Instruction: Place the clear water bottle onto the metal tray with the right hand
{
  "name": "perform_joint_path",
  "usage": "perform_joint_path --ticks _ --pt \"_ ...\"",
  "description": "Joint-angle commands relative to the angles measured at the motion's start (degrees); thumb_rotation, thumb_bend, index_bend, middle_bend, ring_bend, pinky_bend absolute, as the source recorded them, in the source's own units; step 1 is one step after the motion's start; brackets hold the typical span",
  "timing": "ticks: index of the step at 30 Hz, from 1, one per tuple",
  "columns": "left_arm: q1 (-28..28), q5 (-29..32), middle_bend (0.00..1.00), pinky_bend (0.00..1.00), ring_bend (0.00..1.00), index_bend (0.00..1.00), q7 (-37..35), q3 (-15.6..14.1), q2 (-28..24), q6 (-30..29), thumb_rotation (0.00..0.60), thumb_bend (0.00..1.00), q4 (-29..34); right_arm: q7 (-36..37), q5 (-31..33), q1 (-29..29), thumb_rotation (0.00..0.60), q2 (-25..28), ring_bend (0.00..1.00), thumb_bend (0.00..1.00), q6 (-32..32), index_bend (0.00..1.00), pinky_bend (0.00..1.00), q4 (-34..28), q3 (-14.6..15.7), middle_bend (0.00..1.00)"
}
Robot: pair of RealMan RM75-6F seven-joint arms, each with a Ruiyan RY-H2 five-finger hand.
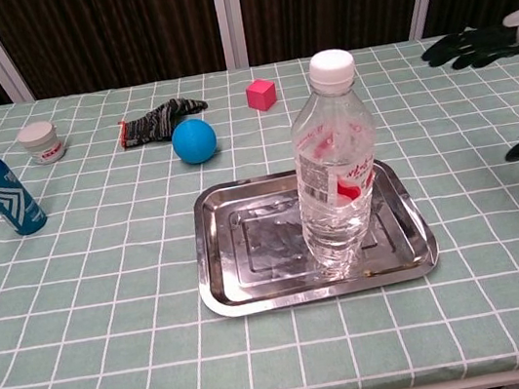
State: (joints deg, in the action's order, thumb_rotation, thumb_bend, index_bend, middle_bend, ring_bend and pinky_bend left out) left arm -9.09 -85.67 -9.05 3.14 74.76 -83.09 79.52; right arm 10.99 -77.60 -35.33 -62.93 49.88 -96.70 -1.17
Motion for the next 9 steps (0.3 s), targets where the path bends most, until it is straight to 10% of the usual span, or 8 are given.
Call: perform_joint_path --ticks 1,9 --pt "-0.18 0.00 0.18 0.19 0.09 0.16 0.60 0.14 -0.37 0.13 0.600 0.24 0.65 -32.45 10.37 13.37 0.600 -2.83 0.00 0.00 25.80 0.00 0.00 -1.46 3.29 0.00" --pt "-0.41 0.32 0.18 0.19 0.09 0.16 0.44 0.29 -0.64 0.68 0.600 0.24 0.84 -28.73 6.62 17.71 0.600 -6.56 0.00 0.00 31.02 0.00 0.00 4.80 2.07 0.00"
